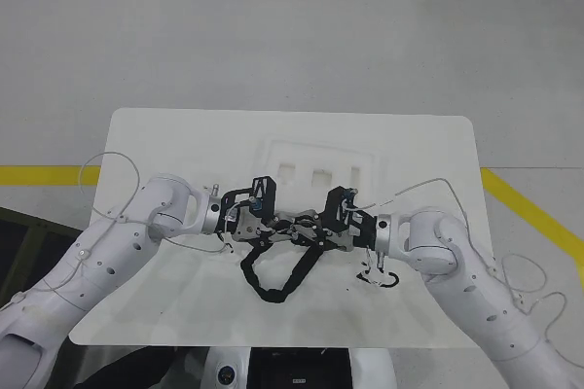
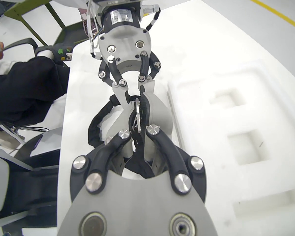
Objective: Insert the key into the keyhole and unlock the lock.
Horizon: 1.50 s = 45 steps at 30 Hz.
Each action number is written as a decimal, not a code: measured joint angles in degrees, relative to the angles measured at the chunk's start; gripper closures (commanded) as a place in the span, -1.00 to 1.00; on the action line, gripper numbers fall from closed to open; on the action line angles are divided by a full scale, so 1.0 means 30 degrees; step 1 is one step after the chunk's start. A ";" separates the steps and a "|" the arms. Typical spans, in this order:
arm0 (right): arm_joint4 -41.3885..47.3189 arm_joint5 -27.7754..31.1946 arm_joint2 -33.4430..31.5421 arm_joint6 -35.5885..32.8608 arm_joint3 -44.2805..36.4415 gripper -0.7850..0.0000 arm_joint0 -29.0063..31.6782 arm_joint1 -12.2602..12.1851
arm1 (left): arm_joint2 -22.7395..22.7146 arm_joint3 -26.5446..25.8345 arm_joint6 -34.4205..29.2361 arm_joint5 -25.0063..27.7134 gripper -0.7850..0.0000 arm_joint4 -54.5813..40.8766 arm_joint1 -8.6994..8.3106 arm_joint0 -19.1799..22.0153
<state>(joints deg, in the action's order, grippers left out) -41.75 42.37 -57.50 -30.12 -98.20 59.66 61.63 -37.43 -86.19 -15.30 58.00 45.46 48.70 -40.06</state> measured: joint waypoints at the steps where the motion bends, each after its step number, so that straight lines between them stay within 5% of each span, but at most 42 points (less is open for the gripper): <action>1: 0.0386 -0.0202 -0.0010 -0.0242 -0.0039 1.00 0.0010 -0.0005 | -0.0027 -0.0025 -0.0015 0.0000 1.00 0.0012 0.0004 -0.0030; 14: 0.3337 -0.2473 -0.0475 -0.0922 -0.0454 1.00 0.0896 -0.0085 | -0.0353 -0.0202 -0.0244 0.0001 1.00 0.0149 0.0061 -0.0219; 16: 0.3703 -0.2755 -0.0541 -0.0857 -0.0558 0.33 0.1116 -0.0092 | -0.0398 -0.0240 -0.0310 0.0001 1.00 0.0172 0.0070 -0.0247; 17: 0.3845 -0.2867 -0.0561 -0.0909 -0.0605 -0.63 0.1187 -0.0098 | -0.0420 -0.0260 -0.0334 0.0001 1.00 0.0177 0.0073 -0.0256; 18: 0.3970 -0.2945 -0.0589 -0.1001 -0.0677 -1.00 0.1258 -0.0107 | -0.0451 -0.0286 -0.0345 0.0003 1.00 0.0177 0.0078 -0.0274; 23: 0.3224 -0.2208 -0.1084 -0.0712 -0.1004 -1.00 0.1604 -0.0240 | -0.0590 -0.0337 -0.0293 0.0003 1.00 0.0046 0.0079 -0.0381; 31: -0.1812 0.0703 -0.2596 0.3001 -0.0973 -0.93 0.3260 -0.0584 | -0.1142 -0.0622 0.0346 0.0000 1.00 -0.0371 -0.0114 -0.0630; 36: -0.3888 0.1732 -0.1805 0.4415 -0.0389 0.04 0.3236 -0.0470 | -0.1413 -0.0954 0.0782 0.0001 1.00 -0.0607 -0.0278 -0.0818; 42: -0.4942 0.1484 -0.0709 0.5702 0.0414 0.40 0.2685 -0.0181 | -0.1444 -0.1200 0.1125 0.0001 1.00 -0.0858 -0.0395 -0.0946; 44: -0.5147 0.1384 -0.0491 0.5934 0.0604 1.00 0.2490 -0.0110 | -0.1416 -0.1247 0.1170 0.0001 1.00 -0.0889 -0.0418 -0.0953; 45: -0.5285 0.1242 -0.0397 0.6036 0.0750 1.00 0.2387 -0.0072 | -0.1387 -0.1268 0.1189 0.0001 1.00 -0.0910 -0.0431 -0.0954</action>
<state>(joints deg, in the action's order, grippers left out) -57.61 46.10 -58.69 -12.01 -95.95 66.82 61.42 -41.59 -89.99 -11.74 58.00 42.73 47.41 -42.92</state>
